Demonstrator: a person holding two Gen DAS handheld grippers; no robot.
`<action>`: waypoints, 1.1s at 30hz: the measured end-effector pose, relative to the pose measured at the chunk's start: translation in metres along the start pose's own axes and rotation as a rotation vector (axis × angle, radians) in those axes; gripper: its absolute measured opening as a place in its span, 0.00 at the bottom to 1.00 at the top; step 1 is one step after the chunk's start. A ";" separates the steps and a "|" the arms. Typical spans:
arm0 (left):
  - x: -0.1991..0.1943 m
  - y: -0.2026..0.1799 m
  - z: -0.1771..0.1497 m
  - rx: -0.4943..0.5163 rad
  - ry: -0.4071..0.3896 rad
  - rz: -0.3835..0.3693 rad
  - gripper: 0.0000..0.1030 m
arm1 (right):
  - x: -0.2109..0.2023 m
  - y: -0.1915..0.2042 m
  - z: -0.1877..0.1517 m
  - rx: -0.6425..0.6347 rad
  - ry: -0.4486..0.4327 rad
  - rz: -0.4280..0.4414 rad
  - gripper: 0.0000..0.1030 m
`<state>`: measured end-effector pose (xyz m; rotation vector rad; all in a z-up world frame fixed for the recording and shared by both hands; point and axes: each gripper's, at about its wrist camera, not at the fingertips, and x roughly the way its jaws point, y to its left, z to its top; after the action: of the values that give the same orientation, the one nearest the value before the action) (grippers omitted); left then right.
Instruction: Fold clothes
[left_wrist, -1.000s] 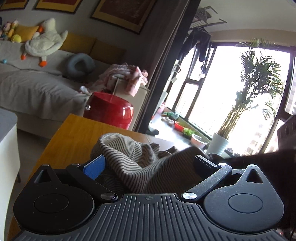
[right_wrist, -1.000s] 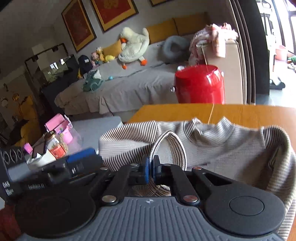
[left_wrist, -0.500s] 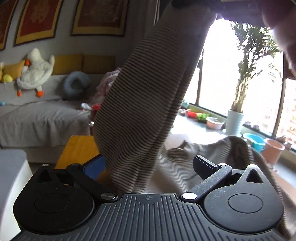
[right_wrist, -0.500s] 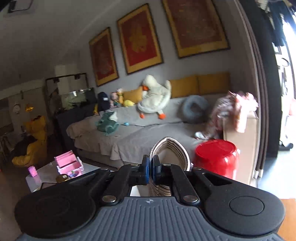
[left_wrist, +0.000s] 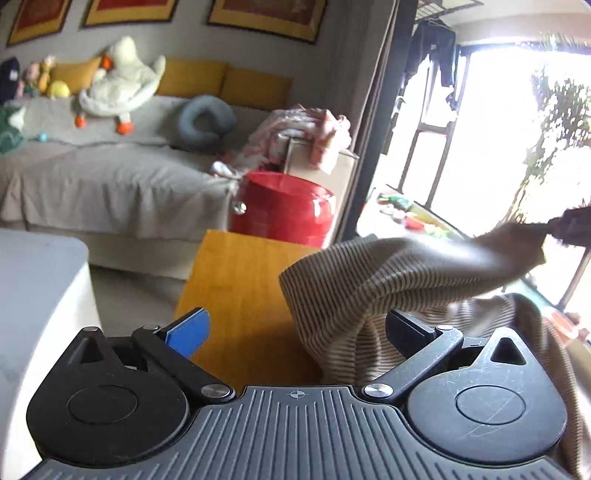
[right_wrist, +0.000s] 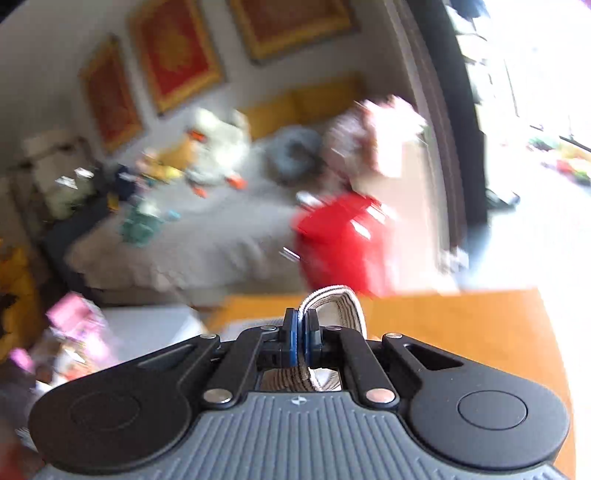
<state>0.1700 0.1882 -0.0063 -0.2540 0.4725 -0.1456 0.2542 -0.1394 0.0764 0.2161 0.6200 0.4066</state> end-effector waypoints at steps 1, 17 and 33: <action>0.000 0.000 0.001 -0.022 0.008 -0.032 1.00 | 0.009 -0.013 -0.010 0.026 0.034 -0.042 0.04; 0.053 -0.080 -0.026 0.064 0.124 -0.229 1.00 | -0.022 -0.012 -0.056 -0.241 0.074 -0.208 0.10; 0.039 -0.055 -0.025 0.195 0.099 0.112 1.00 | 0.031 0.002 -0.092 -0.171 0.102 0.009 0.55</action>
<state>0.1878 0.1225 -0.0295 -0.0295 0.5654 -0.0944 0.2209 -0.1173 -0.0117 0.0352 0.6810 0.4791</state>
